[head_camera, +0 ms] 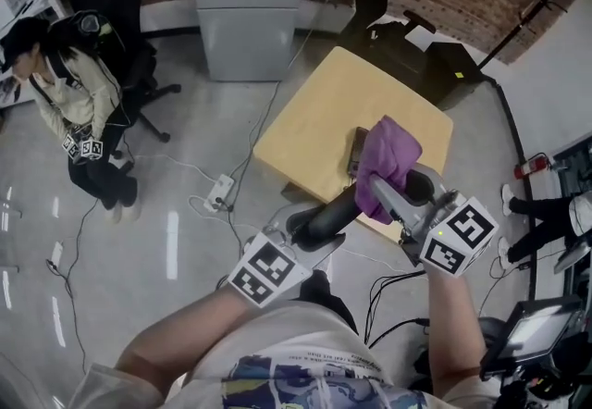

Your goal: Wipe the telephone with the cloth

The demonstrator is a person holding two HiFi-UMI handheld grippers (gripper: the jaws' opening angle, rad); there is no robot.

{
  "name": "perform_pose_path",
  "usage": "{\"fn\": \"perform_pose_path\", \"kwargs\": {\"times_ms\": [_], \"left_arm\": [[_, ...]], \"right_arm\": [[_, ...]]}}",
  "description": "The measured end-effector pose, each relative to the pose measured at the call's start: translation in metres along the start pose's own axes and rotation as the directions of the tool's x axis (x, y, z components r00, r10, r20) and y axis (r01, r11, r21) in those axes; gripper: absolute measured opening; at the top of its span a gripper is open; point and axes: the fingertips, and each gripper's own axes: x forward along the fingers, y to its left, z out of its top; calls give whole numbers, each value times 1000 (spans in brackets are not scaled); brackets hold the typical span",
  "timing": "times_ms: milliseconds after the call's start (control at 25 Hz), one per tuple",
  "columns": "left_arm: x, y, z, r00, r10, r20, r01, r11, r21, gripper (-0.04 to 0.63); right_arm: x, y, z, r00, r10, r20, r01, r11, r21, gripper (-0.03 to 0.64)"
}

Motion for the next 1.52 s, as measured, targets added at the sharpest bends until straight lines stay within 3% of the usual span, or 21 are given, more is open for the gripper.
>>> {"fn": "perform_pose_path", "kwargs": {"times_ms": [200, 480, 640, 1200, 1520], "left_arm": [[0, -1, -4, 1000, -14, -7, 14, 1000, 0, 258], [0, -2, -7, 999, -38, -14, 38, 999, 1, 258], [5, -7, -2, 999, -51, -14, 52, 999, 6, 258], [-12, -7, -9, 999, -47, 11, 47, 998, -42, 258], [-12, 4, 2, 996, -65, 55, 73, 983, -167, 256]], "right_arm": [[-13, 14, 12, 999, -4, 40, 4, 1000, -2, 109], [2, 81, 4, 990, 120, 74, -123, 992, 31, 109], [6, 91, -16, 987, 153, 52, -156, 986, 58, 109], [-27, 21, -18, 995, -70, 65, 67, 996, 58, 109], [-48, -14, -6, 982, -159, 100, 152, 985, 78, 109]]}}
